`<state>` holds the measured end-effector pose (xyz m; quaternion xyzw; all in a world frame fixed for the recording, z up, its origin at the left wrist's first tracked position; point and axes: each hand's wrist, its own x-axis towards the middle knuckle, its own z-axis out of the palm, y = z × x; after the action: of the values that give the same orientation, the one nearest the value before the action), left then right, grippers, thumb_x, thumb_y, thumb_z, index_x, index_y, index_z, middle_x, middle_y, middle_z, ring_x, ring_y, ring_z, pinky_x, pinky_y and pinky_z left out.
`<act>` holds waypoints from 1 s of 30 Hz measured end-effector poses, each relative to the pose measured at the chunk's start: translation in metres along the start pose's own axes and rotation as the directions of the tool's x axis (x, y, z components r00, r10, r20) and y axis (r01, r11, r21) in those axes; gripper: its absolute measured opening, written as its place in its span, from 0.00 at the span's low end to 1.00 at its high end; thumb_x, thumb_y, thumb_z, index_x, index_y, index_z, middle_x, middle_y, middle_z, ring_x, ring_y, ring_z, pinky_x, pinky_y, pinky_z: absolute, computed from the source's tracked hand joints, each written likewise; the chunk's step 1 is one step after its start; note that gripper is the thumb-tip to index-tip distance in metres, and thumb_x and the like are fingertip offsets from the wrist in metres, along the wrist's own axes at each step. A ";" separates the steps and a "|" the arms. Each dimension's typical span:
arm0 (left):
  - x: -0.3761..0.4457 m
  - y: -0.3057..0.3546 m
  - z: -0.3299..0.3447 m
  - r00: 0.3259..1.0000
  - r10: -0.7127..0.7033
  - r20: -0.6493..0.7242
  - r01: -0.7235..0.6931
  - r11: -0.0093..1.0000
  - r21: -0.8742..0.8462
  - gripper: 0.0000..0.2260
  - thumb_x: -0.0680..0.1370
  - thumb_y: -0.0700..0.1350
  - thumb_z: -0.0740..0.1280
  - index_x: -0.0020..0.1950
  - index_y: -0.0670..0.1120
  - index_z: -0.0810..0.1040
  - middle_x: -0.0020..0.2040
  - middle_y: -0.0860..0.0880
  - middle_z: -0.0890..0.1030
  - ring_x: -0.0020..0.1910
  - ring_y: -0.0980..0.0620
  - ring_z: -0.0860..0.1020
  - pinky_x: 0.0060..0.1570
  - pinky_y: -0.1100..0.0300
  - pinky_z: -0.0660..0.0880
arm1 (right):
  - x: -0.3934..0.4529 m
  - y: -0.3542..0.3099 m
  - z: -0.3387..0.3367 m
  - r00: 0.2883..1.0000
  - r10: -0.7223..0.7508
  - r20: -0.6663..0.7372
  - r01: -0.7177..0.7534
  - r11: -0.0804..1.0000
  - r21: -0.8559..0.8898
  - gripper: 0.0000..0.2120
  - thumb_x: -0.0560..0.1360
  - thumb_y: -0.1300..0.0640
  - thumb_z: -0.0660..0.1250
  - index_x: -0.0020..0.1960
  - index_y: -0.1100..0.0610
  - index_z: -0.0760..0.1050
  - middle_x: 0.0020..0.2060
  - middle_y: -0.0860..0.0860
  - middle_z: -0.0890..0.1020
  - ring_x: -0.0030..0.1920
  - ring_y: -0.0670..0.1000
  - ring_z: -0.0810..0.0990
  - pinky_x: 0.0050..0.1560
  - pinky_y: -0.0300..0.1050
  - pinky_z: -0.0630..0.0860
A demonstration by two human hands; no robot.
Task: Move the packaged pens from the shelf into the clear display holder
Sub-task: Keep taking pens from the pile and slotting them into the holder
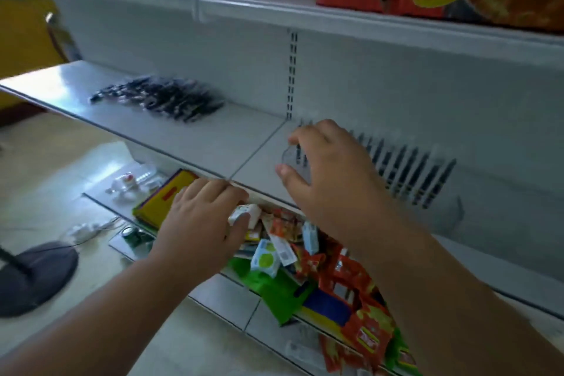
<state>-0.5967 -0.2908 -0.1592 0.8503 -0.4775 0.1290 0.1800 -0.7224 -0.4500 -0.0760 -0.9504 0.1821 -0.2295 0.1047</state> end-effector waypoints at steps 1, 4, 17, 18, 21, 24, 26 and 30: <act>-0.005 -0.013 -0.006 0.999 -0.034 0.004 0.034 0.999 0.015 0.19 0.75 0.56 0.58 0.58 0.50 0.80 0.54 0.49 0.79 0.54 0.43 0.76 0.52 0.47 0.75 | 0.005 -0.014 0.005 1.000 -0.013 0.011 0.013 1.000 -0.010 0.20 0.78 0.44 0.64 0.66 0.52 0.71 0.59 0.52 0.73 0.58 0.54 0.73 0.59 0.53 0.72; -0.020 -0.055 -0.016 0.994 -0.110 -0.007 0.110 0.994 0.016 0.20 0.76 0.58 0.57 0.59 0.50 0.79 0.54 0.50 0.79 0.56 0.44 0.76 0.53 0.47 0.74 | 0.024 -0.057 0.023 0.998 -0.041 0.036 0.043 0.998 -0.052 0.21 0.78 0.42 0.62 0.65 0.52 0.71 0.58 0.52 0.73 0.58 0.54 0.72 0.59 0.53 0.71; -0.039 -0.277 -0.078 0.989 -0.139 0.046 0.135 0.987 0.086 0.21 0.74 0.59 0.55 0.57 0.51 0.80 0.50 0.50 0.79 0.49 0.44 0.77 0.50 0.48 0.75 | 0.121 -0.251 0.131 0.998 0.051 0.041 -0.051 0.999 -0.016 0.20 0.77 0.39 0.61 0.64 0.48 0.69 0.57 0.50 0.71 0.57 0.54 0.71 0.57 0.51 0.70; -0.032 -0.286 -0.079 0.990 -0.132 0.047 0.128 0.989 0.076 0.21 0.74 0.59 0.55 0.57 0.51 0.80 0.50 0.50 0.79 0.49 0.44 0.77 0.50 0.48 0.75 | 0.129 -0.255 0.135 0.997 0.066 0.041 -0.065 0.998 -0.023 0.20 0.77 0.40 0.61 0.64 0.48 0.69 0.57 0.49 0.71 0.57 0.54 0.71 0.57 0.51 0.70; -0.005 -0.305 -0.075 0.991 -0.113 0.067 0.110 0.993 0.048 0.22 0.75 0.61 0.53 0.59 0.53 0.78 0.51 0.51 0.78 0.52 0.46 0.77 0.52 0.48 0.75 | 0.154 -0.258 0.142 0.995 0.092 0.029 -0.090 0.995 -0.053 0.19 0.77 0.40 0.61 0.63 0.49 0.70 0.57 0.49 0.72 0.57 0.53 0.71 0.57 0.51 0.70; 0.026 -0.323 -0.061 0.993 -0.096 0.062 0.094 0.995 0.025 0.23 0.76 0.62 0.52 0.61 0.54 0.77 0.54 0.53 0.78 0.55 0.48 0.76 0.54 0.50 0.74 | 0.182 -0.252 0.154 0.994 0.107 0.011 -0.106 0.992 -0.064 0.18 0.77 0.40 0.61 0.62 0.49 0.70 0.57 0.49 0.73 0.58 0.52 0.72 0.59 0.53 0.71; 0.046 -0.334 -0.055 0.992 -0.110 0.059 0.109 0.994 0.019 0.22 0.77 0.61 0.53 0.61 0.54 0.77 0.55 0.53 0.78 0.56 0.48 0.76 0.54 0.51 0.73 | 0.204 -0.247 0.164 0.995 0.101 0.013 -0.100 0.993 -0.064 0.18 0.77 0.41 0.61 0.62 0.50 0.71 0.57 0.49 0.74 0.58 0.52 0.72 0.60 0.53 0.71; 0.077 -0.364 -0.049 0.989 -0.122 0.081 0.120 0.992 0.032 0.17 0.78 0.59 0.58 0.62 0.54 0.76 0.57 0.53 0.78 0.57 0.48 0.76 0.56 0.51 0.73 | 0.257 -0.244 0.185 0.994 0.103 0.022 -0.102 0.993 -0.052 0.19 0.77 0.41 0.62 0.62 0.52 0.72 0.58 0.52 0.76 0.59 0.54 0.74 0.60 0.53 0.72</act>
<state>-0.2475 -0.1545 -0.1511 0.8847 -0.4303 0.0889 0.1558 -0.3487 -0.3073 -0.0665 -0.9449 0.2350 -0.2074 0.0945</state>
